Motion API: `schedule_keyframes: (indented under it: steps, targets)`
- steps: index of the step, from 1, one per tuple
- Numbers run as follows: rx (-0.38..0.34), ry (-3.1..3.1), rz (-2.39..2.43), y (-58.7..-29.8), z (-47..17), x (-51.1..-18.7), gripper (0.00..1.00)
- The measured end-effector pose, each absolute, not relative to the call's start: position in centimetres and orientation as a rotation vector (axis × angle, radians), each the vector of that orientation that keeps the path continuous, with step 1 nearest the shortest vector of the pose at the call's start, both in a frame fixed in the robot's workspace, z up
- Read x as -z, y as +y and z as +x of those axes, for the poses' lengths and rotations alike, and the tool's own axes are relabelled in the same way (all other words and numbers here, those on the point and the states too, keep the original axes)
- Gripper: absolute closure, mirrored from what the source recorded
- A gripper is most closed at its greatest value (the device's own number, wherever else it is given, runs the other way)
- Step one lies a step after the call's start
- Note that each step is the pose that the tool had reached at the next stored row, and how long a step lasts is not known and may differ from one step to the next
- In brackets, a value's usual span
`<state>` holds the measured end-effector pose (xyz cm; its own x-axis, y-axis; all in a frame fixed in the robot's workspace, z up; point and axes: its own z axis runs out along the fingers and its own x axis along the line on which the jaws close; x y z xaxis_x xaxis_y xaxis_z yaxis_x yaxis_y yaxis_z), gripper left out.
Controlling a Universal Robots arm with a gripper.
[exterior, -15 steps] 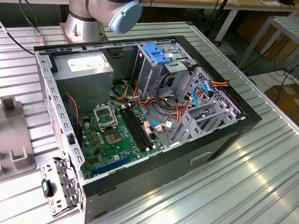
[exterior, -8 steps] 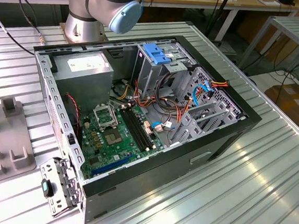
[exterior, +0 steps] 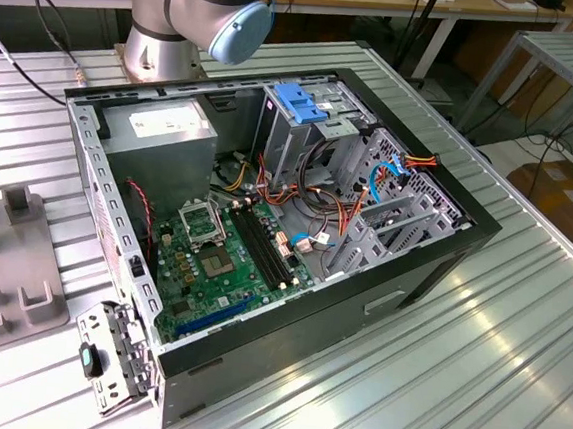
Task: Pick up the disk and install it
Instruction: 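Pick up the disk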
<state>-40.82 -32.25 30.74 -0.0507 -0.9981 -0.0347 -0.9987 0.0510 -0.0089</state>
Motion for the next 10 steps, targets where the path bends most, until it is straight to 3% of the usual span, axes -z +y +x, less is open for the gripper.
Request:
schedule_keyframes:
  steps: [10]
  targets:
    - [-0.027,2.255,-2.143,-32.26,-40.82,-30.74,0.65]
